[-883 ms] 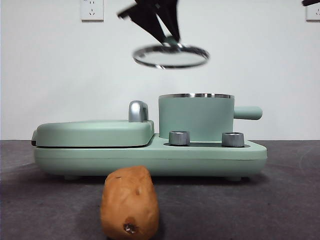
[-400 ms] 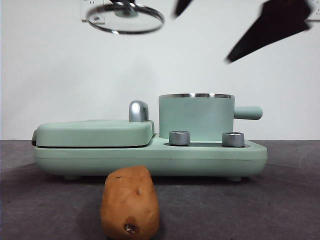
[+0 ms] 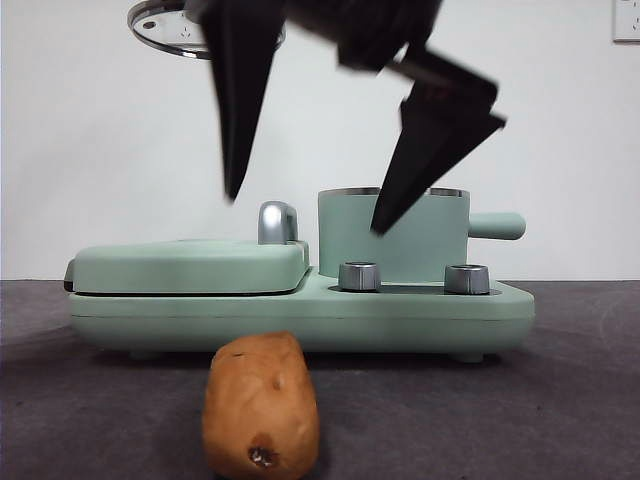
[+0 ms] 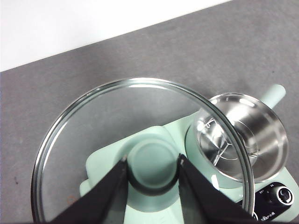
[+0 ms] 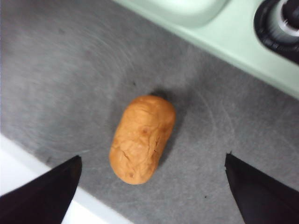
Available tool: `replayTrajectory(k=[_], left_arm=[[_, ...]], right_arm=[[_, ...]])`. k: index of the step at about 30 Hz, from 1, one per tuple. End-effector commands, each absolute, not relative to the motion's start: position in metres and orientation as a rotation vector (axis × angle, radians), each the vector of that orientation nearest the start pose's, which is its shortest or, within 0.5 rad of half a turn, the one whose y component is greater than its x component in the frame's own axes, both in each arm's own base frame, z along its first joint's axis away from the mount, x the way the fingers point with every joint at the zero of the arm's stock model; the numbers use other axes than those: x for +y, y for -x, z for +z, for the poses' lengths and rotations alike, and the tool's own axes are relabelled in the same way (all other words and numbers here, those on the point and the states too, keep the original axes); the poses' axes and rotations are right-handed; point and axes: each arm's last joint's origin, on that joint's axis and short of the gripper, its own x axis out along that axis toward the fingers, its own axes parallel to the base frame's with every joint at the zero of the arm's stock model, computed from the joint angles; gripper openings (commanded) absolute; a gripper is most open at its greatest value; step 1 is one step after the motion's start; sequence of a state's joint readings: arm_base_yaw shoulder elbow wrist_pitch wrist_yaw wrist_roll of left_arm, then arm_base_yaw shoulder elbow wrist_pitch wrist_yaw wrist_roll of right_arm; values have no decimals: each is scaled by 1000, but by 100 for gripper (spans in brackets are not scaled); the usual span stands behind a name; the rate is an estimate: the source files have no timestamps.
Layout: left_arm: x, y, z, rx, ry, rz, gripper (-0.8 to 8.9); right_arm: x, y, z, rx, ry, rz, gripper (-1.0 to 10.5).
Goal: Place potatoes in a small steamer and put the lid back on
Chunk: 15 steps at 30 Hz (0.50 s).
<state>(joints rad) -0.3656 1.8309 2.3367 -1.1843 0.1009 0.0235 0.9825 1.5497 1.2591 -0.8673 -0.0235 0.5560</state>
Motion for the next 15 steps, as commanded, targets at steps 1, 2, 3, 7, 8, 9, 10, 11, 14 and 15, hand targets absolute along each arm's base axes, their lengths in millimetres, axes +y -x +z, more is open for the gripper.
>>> replayTrajectory(k=[1, 2, 3, 7, 8, 9, 10, 11, 14, 15], left_arm=[[-123, -323, 481, 610, -88, -444, 28], [-122, -323, 482, 609, -87, -442, 27], [-122, -323, 482, 609, -87, -440, 27], [-117, -325, 482, 608, -83, -427, 27], [-117, -325, 482, 608, -83, -427, 27], [-117, -325, 482, 608, -82, -427, 28], [-117, -325, 482, 607, -83, -427, 27], [-117, -325, 482, 607, -83, -426, 27], [-116, -325, 482, 607, -81, -423, 28], [-116, -325, 482, 606, -81, -423, 27]], right_arm=[[273, -172, 255, 1284, 92, 531, 487], [277, -172, 251, 1290, 96, 535, 487], [279, -173, 248, 1294, 97, 537, 487], [290, -174, 231, 1332, 119, 531, 487], [290, -175, 227, 1344, 129, 522, 487], [291, -175, 224, 1353, 136, 516, 487], [293, -176, 219, 1367, 144, 512, 487], [294, -176, 215, 1382, 147, 514, 487], [298, -177, 206, 1417, 148, 523, 487], [299, -178, 203, 1421, 149, 522, 487]])
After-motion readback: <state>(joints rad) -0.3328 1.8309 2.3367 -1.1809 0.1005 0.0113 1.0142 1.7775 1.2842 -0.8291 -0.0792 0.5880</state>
